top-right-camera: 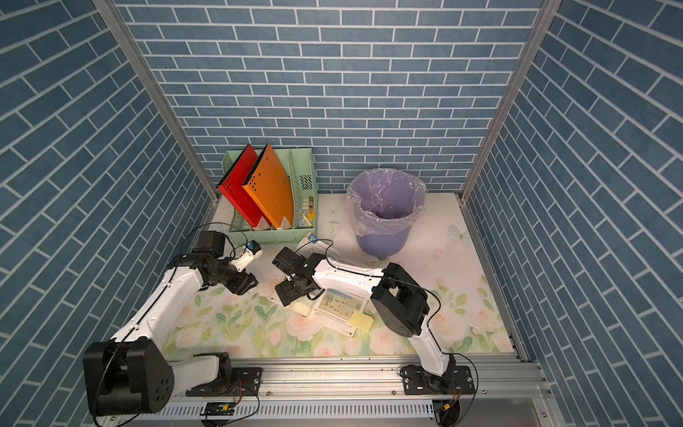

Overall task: Peel off the used sticky note
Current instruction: Turn the page of the book at the center of the board, then adjust the book at the center of the board.

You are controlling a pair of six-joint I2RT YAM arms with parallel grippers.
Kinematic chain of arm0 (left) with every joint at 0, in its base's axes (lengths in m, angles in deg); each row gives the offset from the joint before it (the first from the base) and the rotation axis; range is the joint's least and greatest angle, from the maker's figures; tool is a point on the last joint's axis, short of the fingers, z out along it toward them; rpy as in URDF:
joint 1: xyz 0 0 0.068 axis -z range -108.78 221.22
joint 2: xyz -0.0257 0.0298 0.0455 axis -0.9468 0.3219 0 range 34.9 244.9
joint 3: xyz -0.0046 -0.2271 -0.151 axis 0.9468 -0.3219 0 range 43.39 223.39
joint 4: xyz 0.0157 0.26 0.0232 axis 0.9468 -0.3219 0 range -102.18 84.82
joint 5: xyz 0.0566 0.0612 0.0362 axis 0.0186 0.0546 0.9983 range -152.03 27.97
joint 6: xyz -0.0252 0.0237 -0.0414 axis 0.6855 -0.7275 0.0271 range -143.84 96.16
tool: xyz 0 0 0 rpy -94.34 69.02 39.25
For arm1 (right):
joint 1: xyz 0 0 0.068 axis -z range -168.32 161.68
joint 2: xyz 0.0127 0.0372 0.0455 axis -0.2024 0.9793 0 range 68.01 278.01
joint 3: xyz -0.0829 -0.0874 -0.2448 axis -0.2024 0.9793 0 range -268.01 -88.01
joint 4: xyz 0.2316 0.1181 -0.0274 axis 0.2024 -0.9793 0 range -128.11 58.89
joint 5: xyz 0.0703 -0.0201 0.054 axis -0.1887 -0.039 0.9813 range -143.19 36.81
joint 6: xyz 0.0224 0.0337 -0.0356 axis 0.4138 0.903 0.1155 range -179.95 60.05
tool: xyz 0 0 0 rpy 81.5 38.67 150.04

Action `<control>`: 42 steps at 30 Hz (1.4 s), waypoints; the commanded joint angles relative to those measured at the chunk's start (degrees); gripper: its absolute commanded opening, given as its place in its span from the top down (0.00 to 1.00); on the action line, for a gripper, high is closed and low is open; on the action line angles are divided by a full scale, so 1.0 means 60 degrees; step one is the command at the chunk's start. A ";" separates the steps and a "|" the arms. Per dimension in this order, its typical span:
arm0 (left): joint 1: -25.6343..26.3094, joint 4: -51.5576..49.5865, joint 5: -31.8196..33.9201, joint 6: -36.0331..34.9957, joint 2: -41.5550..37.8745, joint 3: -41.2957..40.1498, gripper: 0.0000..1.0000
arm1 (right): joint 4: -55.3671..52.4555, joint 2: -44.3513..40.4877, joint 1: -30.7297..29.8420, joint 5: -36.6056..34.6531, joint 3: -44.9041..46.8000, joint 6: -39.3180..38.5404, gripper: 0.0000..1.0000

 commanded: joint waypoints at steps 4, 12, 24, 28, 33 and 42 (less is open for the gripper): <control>-0.0058 -0.0334 -0.0220 -0.0241 -0.0069 0.0318 0.33 | 0.1511 0.0083 0.0060 0.1809 0.0211 0.0036 0.00; 0.0580 -0.0224 -0.0748 0.0424 0.0262 0.0798 0.35 | 0.3628 -0.1059 0.0666 0.3022 0.2026 0.0938 0.00; 0.4685 0.1676 -0.0977 0.2579 0.2512 0.2030 0.37 | 0.3797 -0.5895 0.1839 0.2315 0.6104 0.1519 0.00; 0.5733 0.2449 -0.0591 0.2396 0.3287 0.2112 0.37 | 0.2182 -0.7404 0.2439 0.0812 0.7546 0.2092 0.04; 0.6629 0.3051 -0.0404 0.2354 0.4382 0.2631 0.37 | 0.2162 -0.8931 0.3198 0.0011 0.9584 0.3093 0.12; 0.7157 0.3879 0.0289 0.2286 0.5348 0.2384 0.38 | 0.3521 -0.8118 0.3938 -0.0205 1.0424 0.2939 0.30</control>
